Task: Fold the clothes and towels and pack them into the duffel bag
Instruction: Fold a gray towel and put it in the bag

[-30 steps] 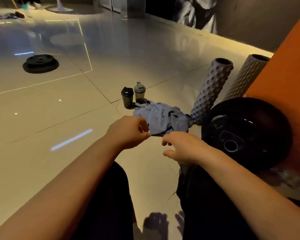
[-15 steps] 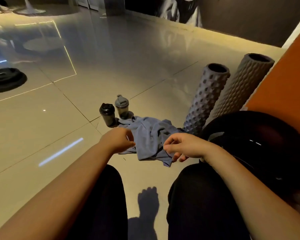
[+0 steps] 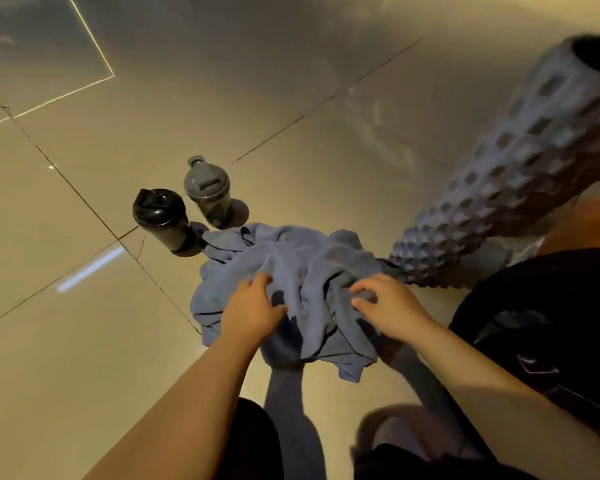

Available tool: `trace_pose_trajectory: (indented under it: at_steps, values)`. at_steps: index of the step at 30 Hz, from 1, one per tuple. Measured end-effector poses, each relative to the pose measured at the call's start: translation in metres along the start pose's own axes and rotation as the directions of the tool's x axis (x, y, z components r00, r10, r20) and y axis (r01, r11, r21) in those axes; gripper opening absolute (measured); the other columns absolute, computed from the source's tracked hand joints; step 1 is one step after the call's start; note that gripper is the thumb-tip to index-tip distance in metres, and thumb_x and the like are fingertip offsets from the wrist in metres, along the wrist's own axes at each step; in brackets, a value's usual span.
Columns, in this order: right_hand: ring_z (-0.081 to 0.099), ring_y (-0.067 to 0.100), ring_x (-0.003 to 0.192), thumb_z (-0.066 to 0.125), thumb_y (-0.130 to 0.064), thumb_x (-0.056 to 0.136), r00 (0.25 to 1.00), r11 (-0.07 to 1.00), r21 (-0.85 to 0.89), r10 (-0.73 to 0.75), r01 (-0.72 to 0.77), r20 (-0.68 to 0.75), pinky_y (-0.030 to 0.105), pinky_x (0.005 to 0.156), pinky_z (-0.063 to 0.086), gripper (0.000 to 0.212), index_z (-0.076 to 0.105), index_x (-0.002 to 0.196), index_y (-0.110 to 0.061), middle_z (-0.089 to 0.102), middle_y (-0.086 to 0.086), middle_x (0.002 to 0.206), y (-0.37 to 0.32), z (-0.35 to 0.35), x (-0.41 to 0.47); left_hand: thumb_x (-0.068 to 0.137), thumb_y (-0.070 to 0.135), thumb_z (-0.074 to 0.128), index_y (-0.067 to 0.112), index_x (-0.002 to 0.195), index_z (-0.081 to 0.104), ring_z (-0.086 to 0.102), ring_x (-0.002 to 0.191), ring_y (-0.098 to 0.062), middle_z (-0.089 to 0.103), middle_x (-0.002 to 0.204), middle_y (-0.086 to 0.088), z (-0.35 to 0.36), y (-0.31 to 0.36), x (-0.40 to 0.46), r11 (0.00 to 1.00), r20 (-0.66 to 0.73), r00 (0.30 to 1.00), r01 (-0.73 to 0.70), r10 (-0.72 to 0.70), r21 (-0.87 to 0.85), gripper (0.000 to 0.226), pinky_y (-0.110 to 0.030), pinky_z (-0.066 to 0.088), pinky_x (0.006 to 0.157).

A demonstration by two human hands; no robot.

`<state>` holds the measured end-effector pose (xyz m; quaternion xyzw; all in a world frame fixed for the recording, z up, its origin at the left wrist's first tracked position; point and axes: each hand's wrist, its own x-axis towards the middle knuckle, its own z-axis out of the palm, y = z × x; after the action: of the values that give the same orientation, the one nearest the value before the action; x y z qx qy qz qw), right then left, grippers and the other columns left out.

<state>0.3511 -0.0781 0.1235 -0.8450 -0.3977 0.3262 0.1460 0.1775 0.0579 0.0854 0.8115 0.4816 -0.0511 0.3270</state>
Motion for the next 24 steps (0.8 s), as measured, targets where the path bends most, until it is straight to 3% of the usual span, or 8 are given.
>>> trace_pose_trajectory:
  at_steps: [3, 5, 8, 12, 15, 19, 22, 24]
  values:
    - [0.039, 0.030, 0.130, 0.055, -0.024, 0.097, 0.998, 0.997, -0.073, -0.035, 0.040, 0.059, 0.033, 0.107, 0.032, 0.037, 0.053, 0.133, -0.022, 0.039, 0.006, 0.143, 0.002, 0.015, 0.033, 0.087, 0.036, 0.065, 0.020, 0.133, 0.043, 0.055, 0.106, -0.036, 0.051, 0.122, -0.013, 0.028, -0.010, 0.022, 0.994, 0.052, 0.993, 0.103, -0.102, -0.019, 0.053, -0.043, 0.049, 0.085]
    - [0.032, 0.031, 0.135, 0.052, -0.023, 0.098, 0.991, 0.994, -0.091, -0.046, 0.058, 0.128, 0.036, 0.112, 0.026, 0.044, 0.044, 0.141, -0.027, 0.032, 0.006, 0.150, 0.000, 0.022, 0.045, 0.088, 0.038, 0.061, 0.020, 0.125, 0.049, 0.059, 0.093, -0.034, 0.058, 0.109, -0.011, 0.043, -0.014, 0.030, 0.988, 0.069, 0.986, 0.151, -0.152, 0.025, 0.042, -0.041, 0.051, 0.074]
    - [0.044, 0.031, 0.126, 0.050, -0.016, 0.098, 0.983, 0.998, -0.049, -0.020, 0.029, 0.185, 0.035, 0.104, 0.036, 0.039, 0.048, 0.138, -0.014, 0.045, 0.010, 0.143, 0.002, 0.029, 0.050, 0.092, 0.030, 0.057, 0.019, 0.111, 0.057, 0.055, 0.077, -0.029, 0.059, 0.094, -0.008, 0.050, -0.014, 0.037, 0.980, -0.005, 0.983, 0.181, -0.182, 0.083, 0.021, -0.035, 0.043, 0.061]
    - [0.055, 0.031, 0.111, 0.058, -0.015, 0.093, 0.992, 0.998, 0.040, 0.048, -0.053, 0.116, 0.043, 0.093, 0.046, 0.029, 0.060, 0.120, -0.004, 0.061, 0.015, 0.123, 0.011, 0.025, 0.040, 0.094, 0.032, 0.057, 0.021, 0.095, 0.062, 0.052, 0.074, -0.025, 0.056, 0.087, -0.003, 0.036, -0.013, 0.038, 0.986, -0.066, 0.986, 0.159, -0.155, 0.057, 0.012, -0.032, 0.040, 0.060]
    - [0.053, 0.020, 0.119, 0.066, -0.017, 0.089, 0.990, 0.983, 0.155, 0.075, -0.094, 0.120, 0.029, 0.092, 0.044, 0.039, 0.058, 0.127, -0.015, 0.059, 0.002, 0.130, 0.012, 0.016, 0.027, 0.093, 0.031, 0.058, 0.021, 0.083, 0.058, 0.053, 0.079, -0.023, 0.059, 0.098, -0.010, 0.015, -0.013, 0.027, 0.996, -0.139, 0.987, 0.074, -0.082, -0.058, 0.014, -0.032, 0.040, 0.064]
    - [0.054, 0.019, 0.114, 0.067, -0.021, 0.089, 0.989, 0.965, 0.238, 0.082, -0.110, 0.123, 0.028, 0.088, 0.044, 0.044, 0.054, 0.131, -0.018, 0.056, 0.004, 0.129, -0.003, 0.000, 0.002, 0.096, 0.025, 0.057, 0.013, 0.093, 0.059, 0.053, 0.087, -0.020, 0.062, 0.099, -0.008, -0.030, 0.001, -0.011, 0.990, -0.227, 0.972, -0.084, 0.057, -0.113, 0.012, -0.033, 0.041, 0.073]
    - [0.051, 0.010, 0.106, 0.067, -0.020, 0.089, 0.996, 0.958, 0.286, -0.005, -0.020, 0.084, 0.023, 0.084, 0.040, 0.042, 0.056, 0.129, -0.019, 0.054, -0.006, 0.119, -0.028, -0.016, -0.031, 0.096, 0.026, 0.056, 0.016, 0.096, 0.057, 0.059, 0.093, -0.025, 0.065, 0.099, -0.008, -0.066, 0.015, -0.054, 0.971, -0.275, 0.950, -0.192, 0.147, -0.142, 0.010, -0.041, 0.050, 0.082]
    - [0.053, 0.012, 0.107, 0.068, -0.018, 0.089, 0.995, 0.942, 0.331, -0.083, 0.059, 0.059, 0.023, 0.083, 0.041, 0.037, 0.059, 0.125, -0.019, 0.056, -0.006, 0.112, -0.047, -0.025, -0.059, 0.095, 0.027, 0.057, 0.020, 0.097, 0.056, 0.059, 0.093, -0.020, 0.064, 0.098, -0.003, -0.090, 0.026, -0.089, 0.949, -0.315, 0.926, -0.269, 0.208, -0.162, 0.008, -0.035, 0.049, 0.081]
